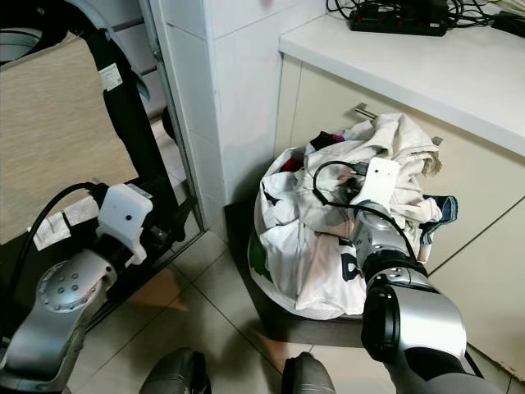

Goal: Clothes washing

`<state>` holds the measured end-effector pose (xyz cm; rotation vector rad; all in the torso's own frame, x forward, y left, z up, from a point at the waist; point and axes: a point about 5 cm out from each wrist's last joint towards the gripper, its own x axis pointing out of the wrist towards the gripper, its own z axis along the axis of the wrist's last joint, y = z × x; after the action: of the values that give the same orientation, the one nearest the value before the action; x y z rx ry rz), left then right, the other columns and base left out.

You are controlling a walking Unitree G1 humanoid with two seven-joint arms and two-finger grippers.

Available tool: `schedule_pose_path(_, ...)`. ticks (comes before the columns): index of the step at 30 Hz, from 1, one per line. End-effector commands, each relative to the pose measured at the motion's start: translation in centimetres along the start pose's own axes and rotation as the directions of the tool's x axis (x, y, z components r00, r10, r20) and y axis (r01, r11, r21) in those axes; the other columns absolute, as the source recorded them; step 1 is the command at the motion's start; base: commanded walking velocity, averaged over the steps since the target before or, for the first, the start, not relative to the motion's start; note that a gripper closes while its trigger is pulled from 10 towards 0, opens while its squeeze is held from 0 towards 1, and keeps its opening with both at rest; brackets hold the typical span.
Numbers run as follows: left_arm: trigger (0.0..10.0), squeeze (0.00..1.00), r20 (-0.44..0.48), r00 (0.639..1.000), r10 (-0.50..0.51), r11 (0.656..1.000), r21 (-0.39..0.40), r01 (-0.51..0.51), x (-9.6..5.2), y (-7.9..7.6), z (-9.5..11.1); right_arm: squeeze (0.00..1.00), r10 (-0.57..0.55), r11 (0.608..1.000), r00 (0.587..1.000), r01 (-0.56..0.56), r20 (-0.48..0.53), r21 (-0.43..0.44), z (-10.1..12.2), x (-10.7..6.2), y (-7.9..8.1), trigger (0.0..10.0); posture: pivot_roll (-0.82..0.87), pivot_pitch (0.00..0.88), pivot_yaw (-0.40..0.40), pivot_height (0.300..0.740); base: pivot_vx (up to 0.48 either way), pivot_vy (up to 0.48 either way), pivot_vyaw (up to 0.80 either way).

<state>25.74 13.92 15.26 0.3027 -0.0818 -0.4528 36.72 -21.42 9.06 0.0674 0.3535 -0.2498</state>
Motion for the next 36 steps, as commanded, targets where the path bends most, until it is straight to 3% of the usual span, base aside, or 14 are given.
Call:
schedule_pose_path(1,10.0,0.0,0.004,1.0,-0.008,1.0,0.001,0.008,0.4,-0.5,-0.1,0.0,0.017,0.999,0.995,-0.02,-0.093,-0.033,-2.5,-0.4,0.5,0.0,0.08,0.067,0.011,0.691,0.0,0.0,0.0)
schedule_pose_path(8,10.0,0.0,0.02,0.999,-0.03,0.999,-0.014,0.031,1.5,-1.3,-0.2,0.0,0.018,1.0,0.995,-0.02,-0.094,-0.021,-2.8,-0.5,0.3,0.0,0.03,0.059,0.015,0.691,0.0,0.0,0.0)
schedule_pose_path(15,10.0,0.0,0.04,0.998,-0.043,0.999,-0.015,0.044,2.5,-1.5,-0.3,0.0,0.053,0.998,0.999,-0.053,-0.005,-0.024,-0.6,-0.2,1.1,0.0,0.0,0.037,0.009,0.691,0.0,0.0,0.0)
schedule_pose_path(18,10.0,0.0,0.062,0.998,-0.027,0.999,-0.02,0.028,3.4,-1.3,-0.1,0.0,0.109,0.991,0.99,-0.101,0.086,-0.088,1.1,-0.1,2.1,0.0,-0.03,0.007,0.006,0.691,0.0,0.0,0.0)
schedule_pose_path(21,10.0,0.0,0.069,0.997,-0.031,0.999,-0.021,0.032,3.8,-1.4,-0.1,0.0,0.13,0.989,0.984,-0.119,0.124,-0.09,1.8,-0.2,2.5,0.0,-0.05,0.0,0.007,0.691,0.0,0.0,0.0)
schedule_pose_path(29,10.0,0.0,0.092,0.995,-0.026,0.999,-0.02,0.028,5.2,-1.6,0.0,0.0,0.252,0.965,0.909,-0.212,0.331,-0.152,5.3,-1.0,5.1,0.0,-0.08,0.0,0.008,0.691,0.0,0.0,0.0)
schedule_pose_path(32,10.0,0.0,0.099,0.995,-0.021,0.999,-0.024,0.024,5.5,-1.5,0.0,0.0,0.261,0.963,0.893,-0.211,0.368,-0.17,6.2,-1.3,5.4,0.0,-0.09,0.0,0.006,0.691,0.0,0.0,0.0)
schedule_pose_path(36,10.0,0.0,0.113,0.993,-0.018,0.999,-0.031,0.022,6.0,-1.6,0.1,0.0,0.28,0.956,0.829,-0.192,0.485,-0.222,9.3,-2.1,5.6,0.0,-0.11,0.0,0.003,0.691,0.0,0.0,0.0)
